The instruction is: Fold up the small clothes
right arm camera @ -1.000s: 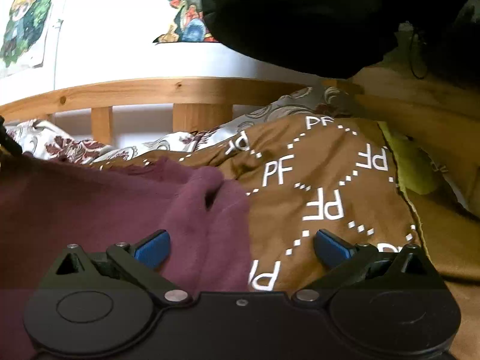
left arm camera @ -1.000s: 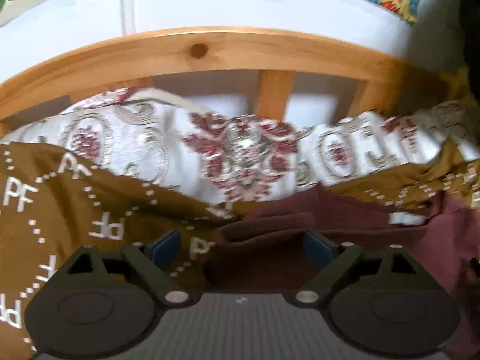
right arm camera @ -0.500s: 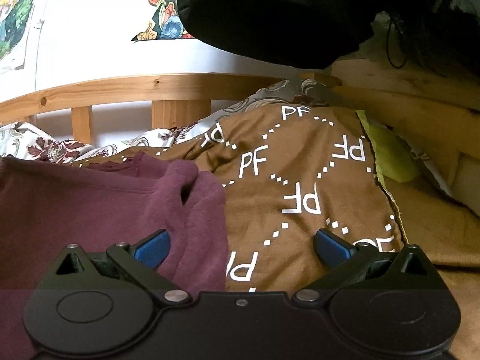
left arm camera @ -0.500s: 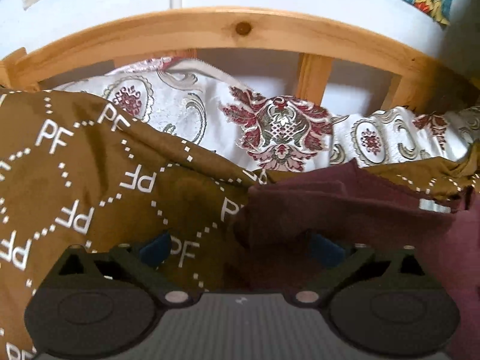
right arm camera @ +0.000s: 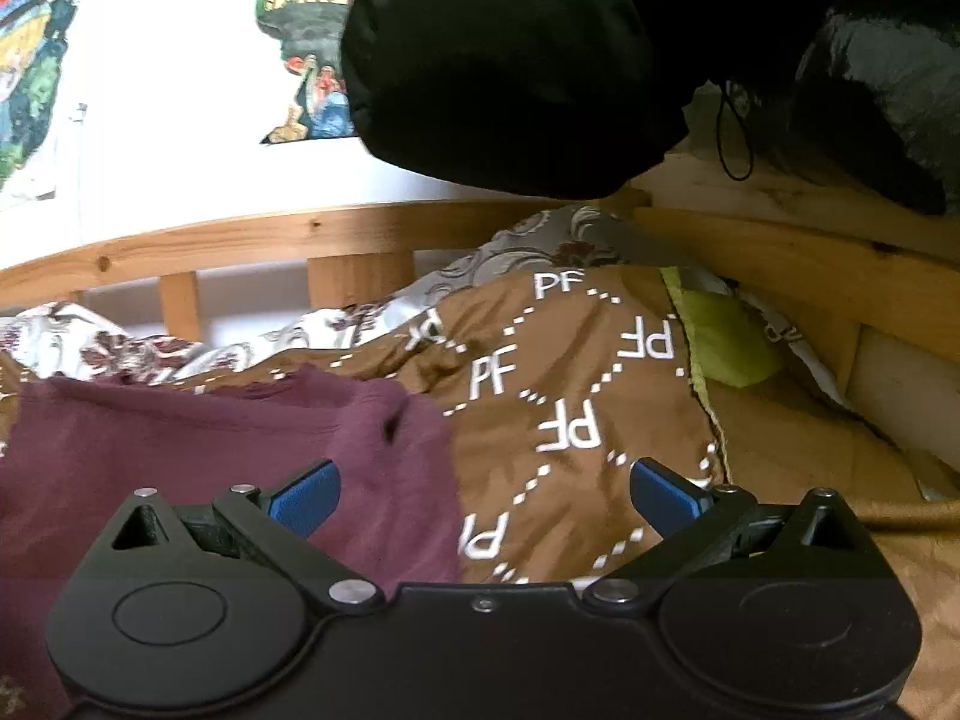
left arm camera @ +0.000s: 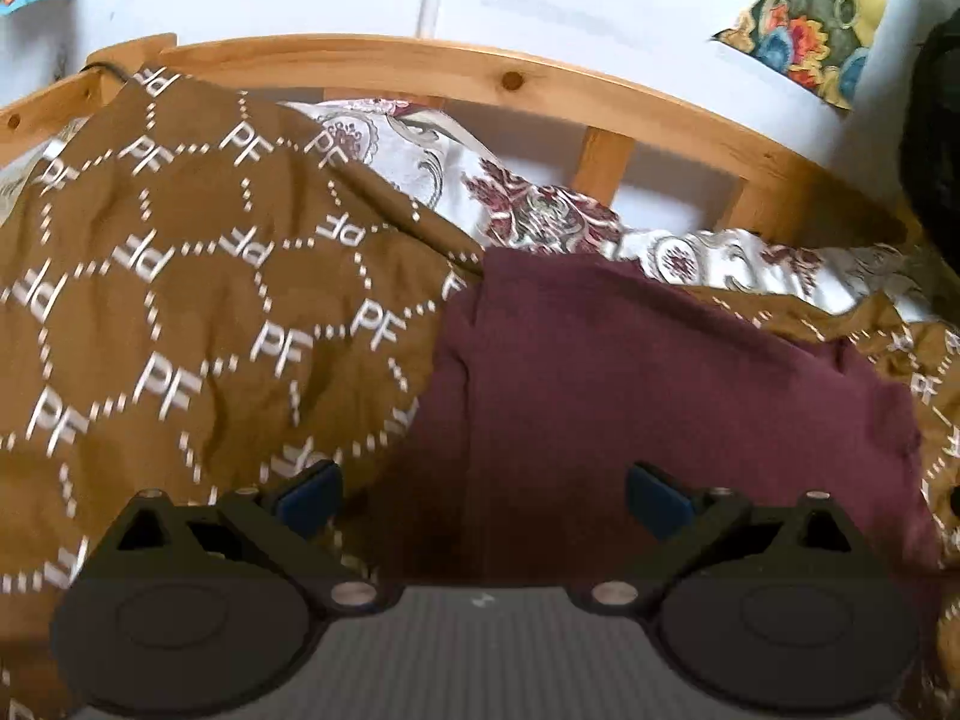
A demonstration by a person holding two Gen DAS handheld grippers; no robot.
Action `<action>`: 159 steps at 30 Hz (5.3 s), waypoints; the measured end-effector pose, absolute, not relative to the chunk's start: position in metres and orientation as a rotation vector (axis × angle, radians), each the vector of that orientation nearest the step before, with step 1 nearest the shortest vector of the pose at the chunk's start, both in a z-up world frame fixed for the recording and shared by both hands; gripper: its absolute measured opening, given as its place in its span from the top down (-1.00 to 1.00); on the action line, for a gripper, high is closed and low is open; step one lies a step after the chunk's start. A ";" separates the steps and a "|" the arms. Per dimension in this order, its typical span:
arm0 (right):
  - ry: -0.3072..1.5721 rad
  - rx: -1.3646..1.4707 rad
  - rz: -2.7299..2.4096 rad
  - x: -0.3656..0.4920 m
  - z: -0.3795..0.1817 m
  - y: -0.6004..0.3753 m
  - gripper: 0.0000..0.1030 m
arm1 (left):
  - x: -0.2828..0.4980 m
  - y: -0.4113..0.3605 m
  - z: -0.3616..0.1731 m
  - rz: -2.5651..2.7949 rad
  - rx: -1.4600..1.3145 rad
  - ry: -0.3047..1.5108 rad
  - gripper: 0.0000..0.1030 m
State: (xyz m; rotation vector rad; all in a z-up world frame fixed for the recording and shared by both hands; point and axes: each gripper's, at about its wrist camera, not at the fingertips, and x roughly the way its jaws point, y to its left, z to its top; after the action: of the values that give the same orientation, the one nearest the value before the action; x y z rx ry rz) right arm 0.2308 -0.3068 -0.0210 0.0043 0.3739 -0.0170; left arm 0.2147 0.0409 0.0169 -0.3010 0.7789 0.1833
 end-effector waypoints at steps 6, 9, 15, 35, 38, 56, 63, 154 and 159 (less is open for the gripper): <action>0.539 0.098 0.123 0.215 -0.027 -0.279 -0.99 | 0.193 0.038 0.018 0.153 -0.266 0.802 -0.99; 0.538 0.039 0.167 0.204 -0.032 -0.252 -0.99 | 0.193 0.040 0.018 0.141 -0.245 0.808 -0.99; 0.475 -0.067 0.127 0.199 -0.036 -0.195 -0.99 | 0.195 0.052 0.008 0.080 -0.256 0.803 -0.99; 0.487 -0.043 0.180 0.232 -0.089 -0.179 -0.99 | 0.247 0.076 -0.007 0.012 -0.193 0.827 -0.99; 0.486 -0.053 0.175 0.231 -0.090 -0.177 -0.99 | 0.255 0.073 -0.005 0.060 -0.207 0.807 -0.99; 0.502 -0.098 0.154 0.231 -0.095 -0.170 -0.99 | 0.284 0.060 -0.030 0.062 -0.200 0.929 -0.99; 0.505 -0.093 0.156 0.232 -0.095 -0.171 -0.99 | 0.289 0.055 -0.034 0.084 -0.166 0.946 -0.99; 0.367 0.092 -0.163 0.247 -0.034 -0.330 -0.99 | 0.250 -0.130 0.036 -0.370 -0.217 0.884 0.83; 0.341 0.101 -0.089 0.244 -0.032 -0.323 -0.99 | 0.227 -0.132 0.048 -0.366 -0.134 0.809 -0.09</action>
State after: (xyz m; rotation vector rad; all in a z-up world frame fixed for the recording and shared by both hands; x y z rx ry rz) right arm 0.2435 -0.3233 -0.0318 0.1006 0.3411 -0.0894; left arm 0.2266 -0.1324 0.0484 -0.1345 0.8088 -0.3660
